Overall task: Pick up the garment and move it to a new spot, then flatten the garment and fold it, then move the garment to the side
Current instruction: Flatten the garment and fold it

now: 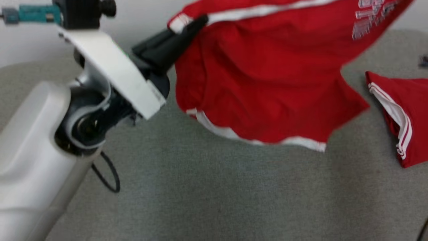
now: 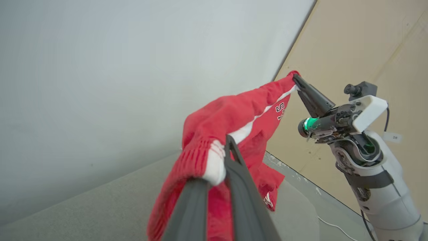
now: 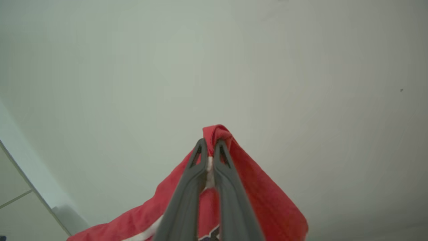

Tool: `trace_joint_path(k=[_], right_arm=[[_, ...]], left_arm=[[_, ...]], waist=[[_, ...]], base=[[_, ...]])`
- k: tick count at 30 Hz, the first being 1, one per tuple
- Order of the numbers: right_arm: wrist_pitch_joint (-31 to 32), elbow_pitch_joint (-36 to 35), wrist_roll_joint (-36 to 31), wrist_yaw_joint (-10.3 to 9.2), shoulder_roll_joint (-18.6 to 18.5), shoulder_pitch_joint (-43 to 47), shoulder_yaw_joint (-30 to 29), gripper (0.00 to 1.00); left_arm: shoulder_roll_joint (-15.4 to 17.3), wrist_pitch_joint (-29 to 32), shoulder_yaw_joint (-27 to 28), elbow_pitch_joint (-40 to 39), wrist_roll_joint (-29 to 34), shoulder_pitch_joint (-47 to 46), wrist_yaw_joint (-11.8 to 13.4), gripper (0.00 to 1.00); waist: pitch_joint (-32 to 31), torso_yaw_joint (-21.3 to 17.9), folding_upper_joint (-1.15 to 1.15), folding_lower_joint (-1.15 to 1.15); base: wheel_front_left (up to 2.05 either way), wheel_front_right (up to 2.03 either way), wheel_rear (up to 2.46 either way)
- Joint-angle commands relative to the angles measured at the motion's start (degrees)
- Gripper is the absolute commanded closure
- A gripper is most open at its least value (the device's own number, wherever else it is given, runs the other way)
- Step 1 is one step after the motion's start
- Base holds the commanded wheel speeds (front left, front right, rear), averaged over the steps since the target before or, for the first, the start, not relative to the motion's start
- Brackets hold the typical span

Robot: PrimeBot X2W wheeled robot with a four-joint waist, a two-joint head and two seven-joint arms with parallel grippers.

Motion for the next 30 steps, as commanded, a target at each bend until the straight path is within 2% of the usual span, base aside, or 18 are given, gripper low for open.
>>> trace_joint_path(k=[1,4,8,11,14,17,19,21,25,30], right_arm=[[0.4,3.4,-3.9,0.01,2.0,-5.0,-1.3,1.0],[1.0,11.2,-12.3,0.01,5.8,-16.5,-3.6,1.0],[-2.1,18.1,-18.7,0.01,7.2,-27.4,-4.9,1.0],[-6.2,21.8,-19.0,0.01,7.3,-31.4,-3.7,1.0],[-9.7,24.6,-17.3,0.01,7.4,-30.7,-1.3,1.0],[-12.3,24.5,-16.1,0.01,7.3,-25.9,1.0,1.0],[-13.1,22.3,-14.8,0.01,7.2,-21.0,3.0,1.0],[-13.6,19.6,-13.7,0.01,5.6,-13.9,4.8,1.0],[-13.1,13.5,-10.6,0.01,1.6,0.8,6.5,1.0],[-13.0,8.7,-8.7,0.01,-2.9,18.7,6.5,1.0]], left_arm=[[-1.1,-0.5,-0.3,3.1,2.2,-3.6,-0.6,1.0],[-3.7,-3.4,-0.7,12.7,7.5,-13.0,-1.4,1.0],[-6.9,-12.1,-0.2,24.7,15.6,-24.6,-2.1,1.0],[-9.5,-20.3,-0.5,32.1,20.4,-29.9,-2.4,1.0],[-11.5,-27.1,-2.3,38.4,23.3,-31.7,-4.0,1.0],[-13.5,-31.2,-5.6,43.0,24.6,-28.6,-5.6,1.0],[-13.9,-33.0,-8.3,44.3,25.0,-25.2,-6.3,1.0],[-13.6,-34.4,-10.8,44.3,24.6,-20.5,-6.7,1.0],[-11.4,-35.5,-15.4,40.8,23.0,-10.8,-6.9,1.0],[-7.0,-35.9,-19.2,34.2,19.4,1.8,-6.9,1.0]], waist=[[6.5,-0.3,0.0,-0.01],[10.3,-0.4,0.0,-0.01],[14.1,-0.5,0.0,-0.01],[16.7,-0.4,0.0,-0.01],[18.2,0.0,0.0,-0.01],[18.3,0.3,0.0,-0.01],[17.7,0.4,0.0,-0.01],[16.4,0.5,0.0,-0.01],[14.0,0.8,0.0,-0.01],[8.4,1.1,0.0,-0.01]], base=[[0.0,0.0,0.0],[0.0,0.0,0.0],[0.0,0.0,0.0],[0.0,0.0,0.0],[0.0,0.0,0.0],[0.0,0.0,0.0],[0.0,0.0,0.0],[0.0,0.0,0.0],[0.0,0.0,0.0],[0.0,0.0,0.0]])
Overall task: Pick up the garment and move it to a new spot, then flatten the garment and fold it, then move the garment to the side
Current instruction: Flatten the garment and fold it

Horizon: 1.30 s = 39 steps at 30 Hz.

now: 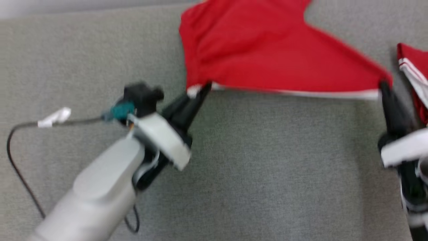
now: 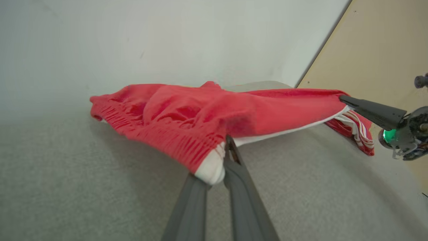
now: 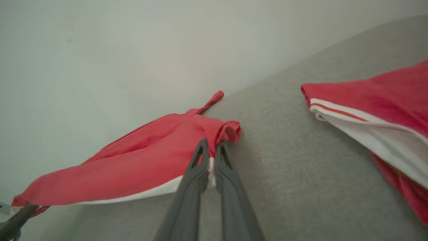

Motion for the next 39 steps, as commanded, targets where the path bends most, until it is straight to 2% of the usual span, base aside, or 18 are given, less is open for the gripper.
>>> trace_joint_path(k=[1,4,7,12,15,17,18,20,23,27,33,39], right_arm=[[0.2,-1.3,0.8,0.01,-1.0,4.4,-0.3,1.0],[1.2,-3.1,0.9,0.0,-2.1,12.9,-0.3,1.0],[2.4,-5.0,0.9,-0.02,-2.4,20.3,0.0,1.0],[4.9,-10.5,2.0,-0.05,-3.0,33.4,-1.4,1.0],[6.2,-15.7,2.9,-0.06,-3.6,41.4,-3.4,1.0],[7.1,-18.8,3.6,-0.07,-3.3,47.0,-5.2,1.0],[7.1,-18.8,3.6,-0.07,-3.3,47.0,-5.2,1.0],[9.1,-23.4,4.5,-0.06,-2.3,52.8,-7.2,1.0],[10.2,-25.5,4.5,-0.06,-1.4,54.2,-9.1,1.0],[13.1,-27.1,3.5,-0.06,-0.3,50.5,-11.9,1.0],[19.0,-24.5,0.9,-0.06,-0.3,37.0,-13.9,1.0],[27.1,-17.4,-3.3,-0.05,-1.9,20.8,-15.0,1.0]], left_arm=[[1.7,-0.3,-0.4,-1.9,-0.9,3.8,-0.1,1.0],[4.5,0.0,-1.4,-6.0,-2.6,11.4,0.7,1.0],[6.5,0.8,-2.6,-10.7,-5.0,19.8,2.6,1.0],[9.6,2.3,-5.9,-19.4,-8.0,34.1,7.5,1.0],[11.2,2.1,-7.0,-24.3,-9.3,41.2,11.2,1.0],[11.8,1.9,-7.8,-27.2,-9.6,44.6,12.9,1.0],[11.8,1.9,-7.8,-27.2,-9.6,44.6,12.9,1.0],[12.0,1.8,-8.4,-31.2,-10.1,47.7,14.7,1.0],[12.1,2.2,-8.3,-33.4,-10.2,48.0,15.6,1.0],[12.1,3.6,-7.6,-35.6,-9.9,45.4,16.3,1.0],[8.2,8.3,-5.6,-37.7,-14.6,39.4,14.4,1.0],[3.6,13.9,-3.2,-35.7,-20.0,31.1,12.7,1.0]], waist=[[-4.1,0.1,0.0,0.0],[-7.5,-0.3,0.0,0.0],[-11.1,-0.8,0.0,0.0],[-16.4,-1.3,0.0,0.0],[-18.3,-1.1,0.0,0.0],[-19.2,-0.3,0.0,0.0],[-19.2,-0.3,0.0,0.0],[-20.0,0.9,0.0,0.0],[-20.1,1.4,0.0,0.0],[-19.4,2.8,0.0,0.0],[-15.6,6.5,0.0,0.0],[-10.1,11.7,0.0,0.0]], base=[[0.0,0.0,0.0],[0.0,0.0,0.0],[0.0,0.0,0.0],[0.0,0.0,0.0],[0.0,0.0,0.0],[0.0,0.0,0.0],[0.0,0.0,0.0],[0.0,0.0,0.0],[0.0,0.0,0.0],[0.0,0.0,0.0],[0.0,0.0,0.0],[0.0,0.0,0.0]])
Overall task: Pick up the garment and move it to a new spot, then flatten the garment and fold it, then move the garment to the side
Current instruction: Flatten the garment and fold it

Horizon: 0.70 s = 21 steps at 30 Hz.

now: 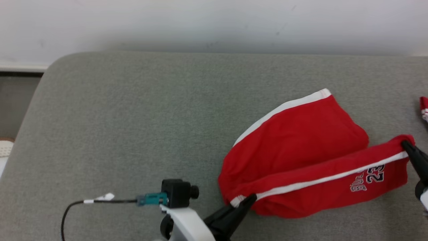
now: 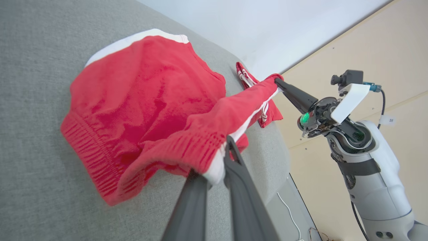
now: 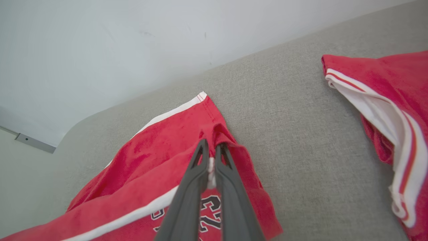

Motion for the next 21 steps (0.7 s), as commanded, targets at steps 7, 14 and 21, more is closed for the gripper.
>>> trace_joint_path(k=[7,14,21], right_arm=[[5.8,9.9,-5.1,-0.13,0.2,-15.0,-0.7,1.0],[5.4,17.0,-10.6,-0.13,-0.6,-23.5,0.0,1.0],[4.0,21.0,-12.4,-0.13,-2.4,-28.1,2.3,1.0]], left_arm=[[-6.2,3.5,2.7,7.1,-4.4,-8.4,0.0,1.0],[-11.8,5.0,3.8,14.0,-7.3,-13.4,-0.6,1.0],[-14.5,4.1,4.0,18.4,-6.9,-15.7,-1.1,0.96]], waist=[[6.4,8.0,-0.01,-0.01],[8.9,11.0,-0.01,-0.01],[10.7,12.1,-0.01,-0.01]], base=[[0.0,0.0,0.0],[0.0,0.0,0.0],[0.0,0.0,0.0]])
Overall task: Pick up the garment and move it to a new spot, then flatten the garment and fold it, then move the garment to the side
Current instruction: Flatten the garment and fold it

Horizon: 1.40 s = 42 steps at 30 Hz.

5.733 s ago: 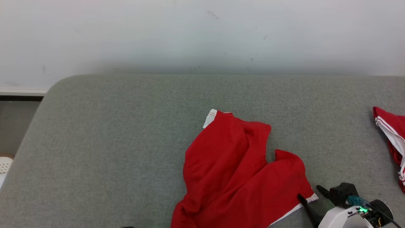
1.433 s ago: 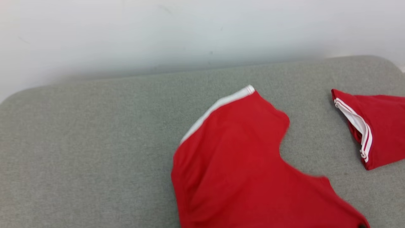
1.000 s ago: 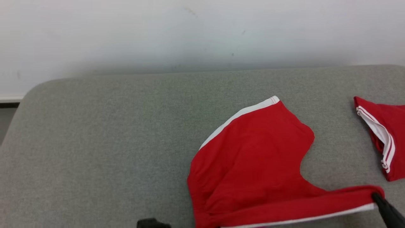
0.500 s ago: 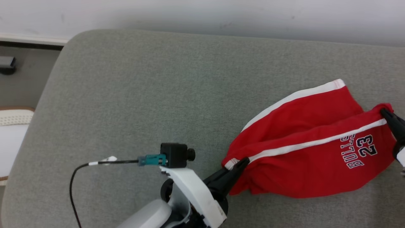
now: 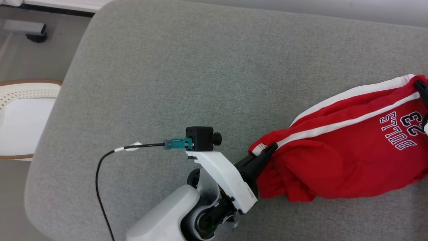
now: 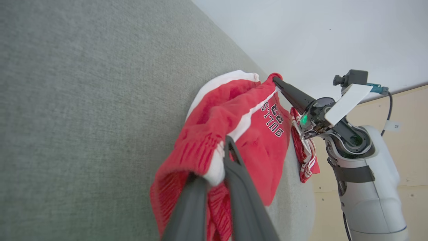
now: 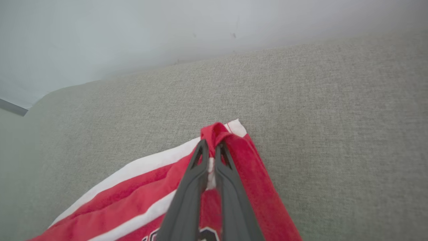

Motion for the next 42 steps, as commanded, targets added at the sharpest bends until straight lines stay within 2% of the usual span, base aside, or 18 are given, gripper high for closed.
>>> trace_joint_path(k=[1,2,3,4,7,14,17,20,24,27,30,34,37,38,39,40,41,42], right_arm=[[-0.4,0.7,-0.4,-0.13,-0.4,-1.1,0.2,1.0],[-0.8,1.1,-0.4,-0.13,-0.5,-1.5,0.3,0.9],[-1.6,1.2,-0.5,-0.13,-0.7,-1.9,0.2,0.51],[-2.0,1.5,-0.4,-0.13,-0.8,-2.2,0.3,0.0],[-2.4,2.3,0.6,-0.13,-1.2,-2.6,0.9,0.0],[-5.5,-0.6,2.8,-0.13,-5.3,-0.5,3.5,0.0],[-3.2,-1.8,3.8,-0.13,-8.9,2.2,6.0,0.0],[-0.4,-3.0,5.5,-0.13,-11.9,4.4,8.0,0.0],[2.5,-3.2,7.6,-0.13,-15.2,6.3,9.9,0.0],[4.7,-2.8,9.6,-0.13,-16.0,7.2,10.7,0.0],[6.9,-2.0,11.2,-0.13,-16.4,7.6,11.1,0.0],[9.1,-1.1,12.6,-0.1,-15.9,7.6,12.5,0.0],[10.7,-0.7,13.7,0.03,-14.5,7.9,13.8,0.0],[11.7,-0.8,14.5,0.13,-13.7,8.2,14.7,0.05],[12.5,-0.8,15.2,0.14,-13.1,8.3,15.6,0.34],[13.3,-1.1,15.9,0.14,-12.5,8.3,16.3,0.58],[13.9,-1.4,16.6,0.14,-12.1,8.3,16.9,0.76],[14.2,-1.7,17.2,0.15,-11.7,8.2,17.4,1.0]], left_arm=[[-0.2,-0.3,0.1,0.6,-0.4,-0.6,-0.2,0.86],[-0.4,-0.4,0.0,1.0,-0.4,-0.7,-0.2,0.61],[-0.7,-0.6,0.0,1.3,-0.3,-0.9,-0.2,0.03],[-0.8,-0.7,0.1,1.7,0.0,-1.1,0.0,0.0],[-1.1,-1.1,0.1,2.4,0.3,-0.9,0.4,0.0],[1.9,-4.4,-1.0,1.7,5.7,-0.5,3.4,0.0],[4.4,-7.0,-2.1,0.2,10.6,-0.3,5.7,0.0],[6.4,-11.8,-2.5,-1.3,16.7,-0.6,9.2,0.0],[6.9,-17.4,-1.7,-2.9,22.4,1.0,13.0,0.0],[6.3,-18.8,-0.2,-3.7,26.3,2.8,14.6,0.0],[4.3,-19.1,3.1,-5.9,31.3,5.3,14.9,0.0],[1.8,-19.1,6.9,-7.9,38.8,10.4,13.0,0.0],[0.3,-19.1,8.7,-8.3,41.6,12.6,11.9,0.0],[-0.1,-19.1,9.5,-8.2,43.1,13.6,11.2,0.0],[-0.6,-19.1,10.3,-8.0,44.2,14.7,10.6,0.0],[-1.2,-19.1,11.0,-7.9,44.8,15.6,9.9,0.0],[-1.7,-19.1,11.9,-7.8,45.8,16.2,9.2,0.0],[-2.1,-19.1,12.5,-7.6,46.8,16.7,8.5,0.0]], waist=[[0.4,0.4,0.0,-0.01],[0.6,0.5,0.0,-0.01],[0.7,0.6,0.0,-0.01],[0.9,0.7,0.0,-0.01],[1.2,0.7,0.0,-0.01],[1.0,0.0,0.0,-0.01],[0.6,-0.3,0.0,-0.01],[0.6,-0.3,0.0,-0.01],[1.0,0.1,0.0,-0.01],[1.3,0.7,0.0,-0.01],[1.8,1.6,0.0,-0.01],[2.0,2.8,0.0,-0.01],[1.9,3.3,0.0,-0.01],[1.8,3.4,0.0,-0.01],[1.8,3.5,0.0,-0.01],[1.7,3.5,0.0,-0.01],[1.7,3.4,0.0,-0.01],[1.6,3.3,0.0,-0.01]], base=[[0.0,0.0,0.0],[0.0,0.0,0.0],[0.0,0.0,0.0],[0.0,0.0,0.0],[0.0,0.0,0.0],[0.0,0.0,0.0],[0.0,0.0,0.0],[0.0,0.0,0.0],[0.0,0.0,0.0],[0.0,0.0,0.0],[0.0,0.0,0.0],[0.0,0.0,0.0],[0.0,0.0,0.0],[0.0,0.0,0.0],[0.0,0.0,0.0],[0.0,0.0,0.0],[0.0,0.0,0.0],[0.0,0.0,0.0]])
